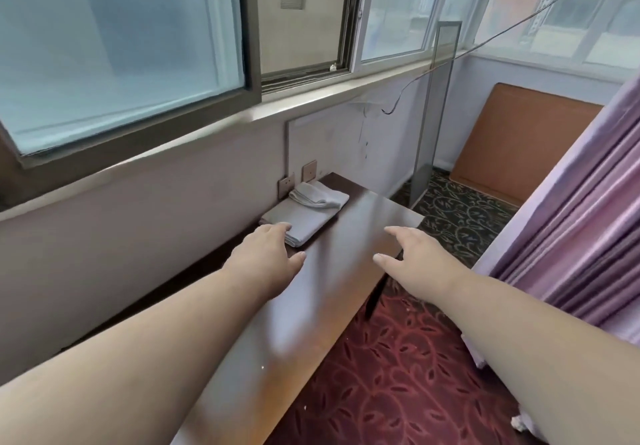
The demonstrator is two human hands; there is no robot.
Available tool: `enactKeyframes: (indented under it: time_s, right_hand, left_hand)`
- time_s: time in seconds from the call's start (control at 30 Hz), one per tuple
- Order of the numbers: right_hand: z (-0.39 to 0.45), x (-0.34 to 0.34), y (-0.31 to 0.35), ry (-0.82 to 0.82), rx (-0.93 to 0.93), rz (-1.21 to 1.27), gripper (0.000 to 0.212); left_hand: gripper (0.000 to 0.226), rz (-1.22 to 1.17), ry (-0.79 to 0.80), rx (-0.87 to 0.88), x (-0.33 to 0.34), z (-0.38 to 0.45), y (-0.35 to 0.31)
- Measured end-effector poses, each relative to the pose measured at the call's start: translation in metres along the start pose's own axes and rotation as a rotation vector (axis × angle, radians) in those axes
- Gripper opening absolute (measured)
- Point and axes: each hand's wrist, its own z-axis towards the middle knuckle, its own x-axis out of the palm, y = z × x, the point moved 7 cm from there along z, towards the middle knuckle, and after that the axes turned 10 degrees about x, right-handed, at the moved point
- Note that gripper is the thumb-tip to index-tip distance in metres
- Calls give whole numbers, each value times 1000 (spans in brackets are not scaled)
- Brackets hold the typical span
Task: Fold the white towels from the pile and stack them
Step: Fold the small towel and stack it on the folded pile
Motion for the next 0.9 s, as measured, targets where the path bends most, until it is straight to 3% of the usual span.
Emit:
enactKeyframes:
  time_s: [0.17, 0.37, 0.7, 0.9]
  right_hand:
    - [84, 6, 4, 15, 11, -2, 67]
    - [164, 38, 20, 108, -36, -34, 66]
    - [308, 119, 42, 322, -266, -148, 67]
    - [386, 160, 39, 519, -473, -284, 64]
  left_hand:
    - [71, -13, 29, 43, 17, 91, 0]
    - [73, 32, 49, 17, 36, 144, 25]
    - [81, 151, 131, -114, 97, 232, 49]
    - [83, 109, 175, -304, 141, 303, 57]
